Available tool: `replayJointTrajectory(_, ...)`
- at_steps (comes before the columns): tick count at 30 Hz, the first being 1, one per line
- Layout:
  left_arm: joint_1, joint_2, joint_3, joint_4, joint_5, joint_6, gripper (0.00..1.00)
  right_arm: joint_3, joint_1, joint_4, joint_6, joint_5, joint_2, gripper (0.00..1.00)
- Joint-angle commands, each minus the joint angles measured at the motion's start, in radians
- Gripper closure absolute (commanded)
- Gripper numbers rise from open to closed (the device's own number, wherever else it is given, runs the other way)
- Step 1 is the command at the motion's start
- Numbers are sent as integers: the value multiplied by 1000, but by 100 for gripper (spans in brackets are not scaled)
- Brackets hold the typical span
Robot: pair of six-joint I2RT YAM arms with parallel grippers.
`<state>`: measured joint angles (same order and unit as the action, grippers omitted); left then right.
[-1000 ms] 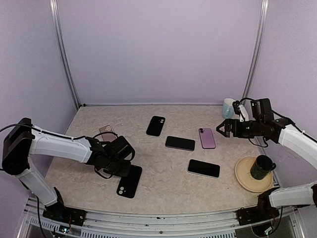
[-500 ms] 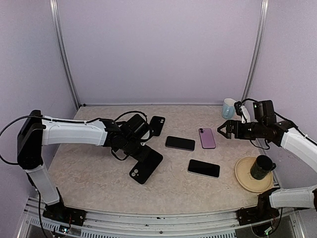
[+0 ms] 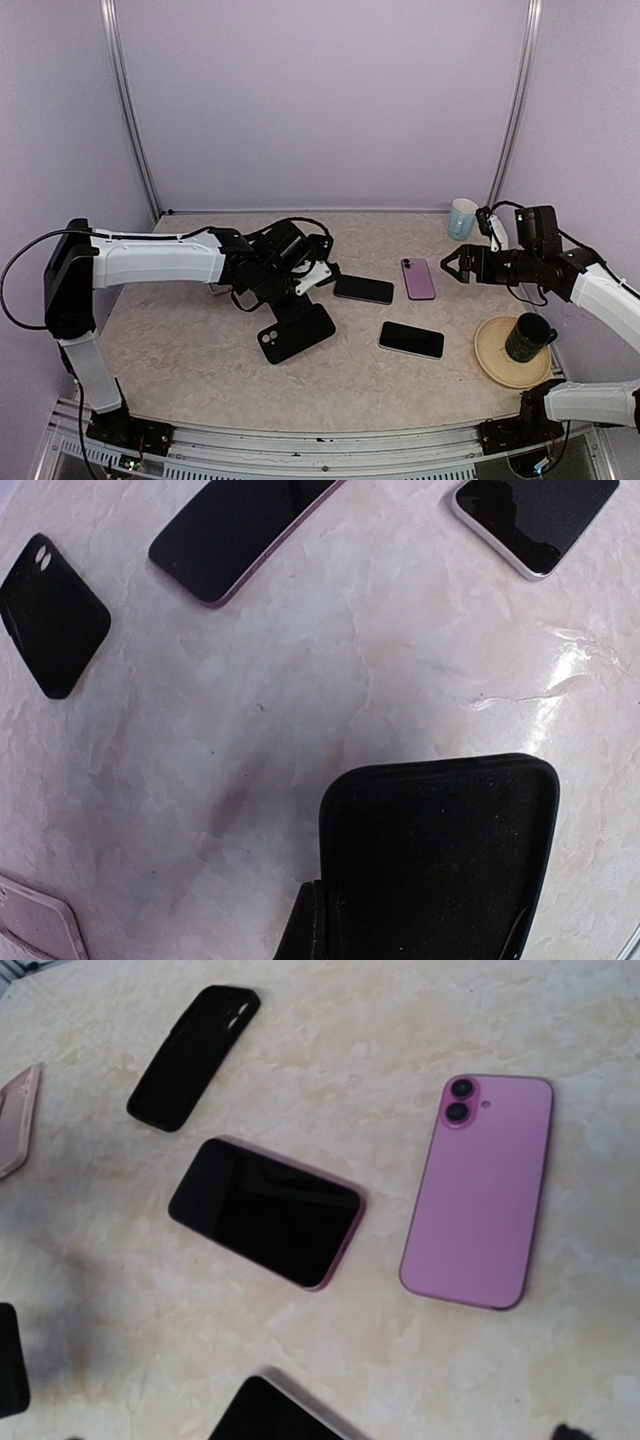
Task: Put the phone into the phone case
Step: Place the phone case at the center of the board.
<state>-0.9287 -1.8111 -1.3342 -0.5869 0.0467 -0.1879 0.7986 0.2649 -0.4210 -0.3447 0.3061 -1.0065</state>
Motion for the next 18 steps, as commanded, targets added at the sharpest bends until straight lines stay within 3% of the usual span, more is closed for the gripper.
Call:
replayJointTrajectory(1,5,-41,-85,-33,-68,-154,100,-21,11,4,-13,8,2,0)
replayJointTrajectory(5,16,-74,-143,-67,-173,-221,100,-34,11,22,-21,8,-14,0)
replayJointTrajectory(18,-1,-240,-249,-101,-85,-325,100,-38,13,23,-18,12,-21,0)
